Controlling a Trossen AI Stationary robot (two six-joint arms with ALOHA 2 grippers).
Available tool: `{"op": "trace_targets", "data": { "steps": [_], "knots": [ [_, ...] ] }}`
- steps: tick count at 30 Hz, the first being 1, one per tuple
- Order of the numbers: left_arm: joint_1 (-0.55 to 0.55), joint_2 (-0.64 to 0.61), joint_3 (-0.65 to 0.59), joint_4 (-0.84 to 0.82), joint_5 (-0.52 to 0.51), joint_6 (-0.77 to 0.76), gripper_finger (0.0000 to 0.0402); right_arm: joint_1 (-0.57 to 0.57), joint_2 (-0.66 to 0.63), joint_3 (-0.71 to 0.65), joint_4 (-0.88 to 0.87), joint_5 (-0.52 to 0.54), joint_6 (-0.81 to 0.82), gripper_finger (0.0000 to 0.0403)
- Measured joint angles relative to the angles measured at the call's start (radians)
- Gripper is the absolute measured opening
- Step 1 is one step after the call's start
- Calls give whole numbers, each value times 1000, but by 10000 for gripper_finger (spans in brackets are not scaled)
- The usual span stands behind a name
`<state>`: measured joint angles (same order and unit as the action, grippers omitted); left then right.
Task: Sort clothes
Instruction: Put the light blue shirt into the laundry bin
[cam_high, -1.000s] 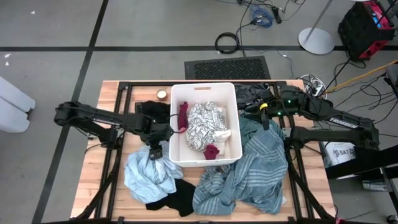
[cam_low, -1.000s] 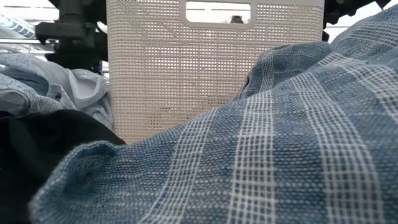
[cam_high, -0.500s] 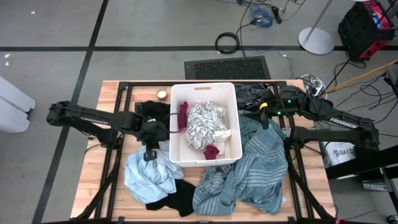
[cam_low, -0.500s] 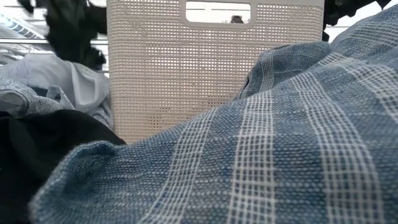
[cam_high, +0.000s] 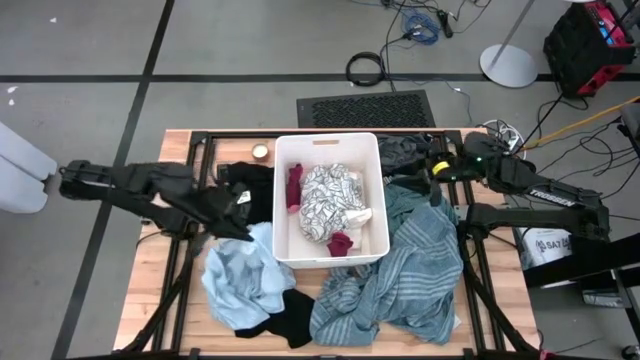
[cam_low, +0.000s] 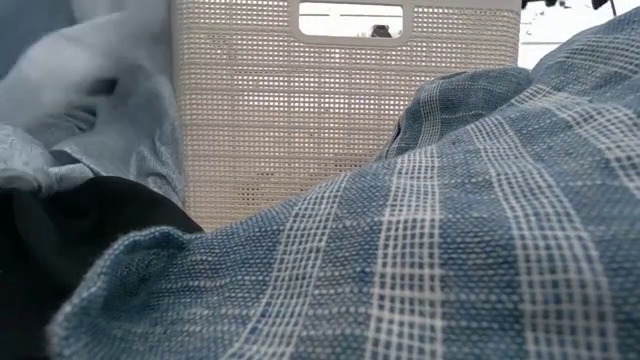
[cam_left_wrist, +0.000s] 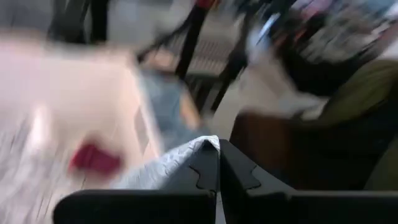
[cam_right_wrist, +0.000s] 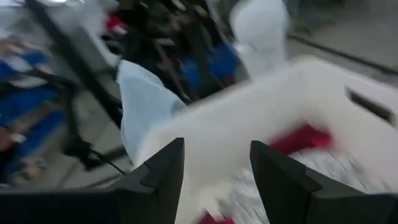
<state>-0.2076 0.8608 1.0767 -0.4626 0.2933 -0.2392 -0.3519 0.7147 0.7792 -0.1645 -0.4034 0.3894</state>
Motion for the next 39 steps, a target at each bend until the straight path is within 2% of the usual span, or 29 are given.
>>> {"op": "trace_targets", "data": {
  "steps": [3,8,13,18,22,25,35,36,39],
  "knots": [
    [-20,-27,0,120,-12,30,3,1,0,0,149,-57,38,171],
    [-31,-47,0,333,-107,70,2,32,4,0,368,-96,72,171],
    [-31,-46,0,537,-119,145,2,130,32,0,434,-101,88,171],
    [-31,-48,0,650,-189,230,2,232,127,0,527,-88,70,171],
    [-31,-50,3,682,-314,256,2,274,253,25,664,-41,54,171],
    [-30,-49,20,704,-364,256,2,293,371,101,638,-36,-2,171],
    [-30,-50,49,744,-377,256,2,412,802,497,352,-32,-338,171],
    [-30,-50,49,742,-377,256,2,428,842,543,315,-8,-367,171],
    [-30,-51,49,740,-379,256,1,467,948,670,204,157,-426,171]
  ]
}}
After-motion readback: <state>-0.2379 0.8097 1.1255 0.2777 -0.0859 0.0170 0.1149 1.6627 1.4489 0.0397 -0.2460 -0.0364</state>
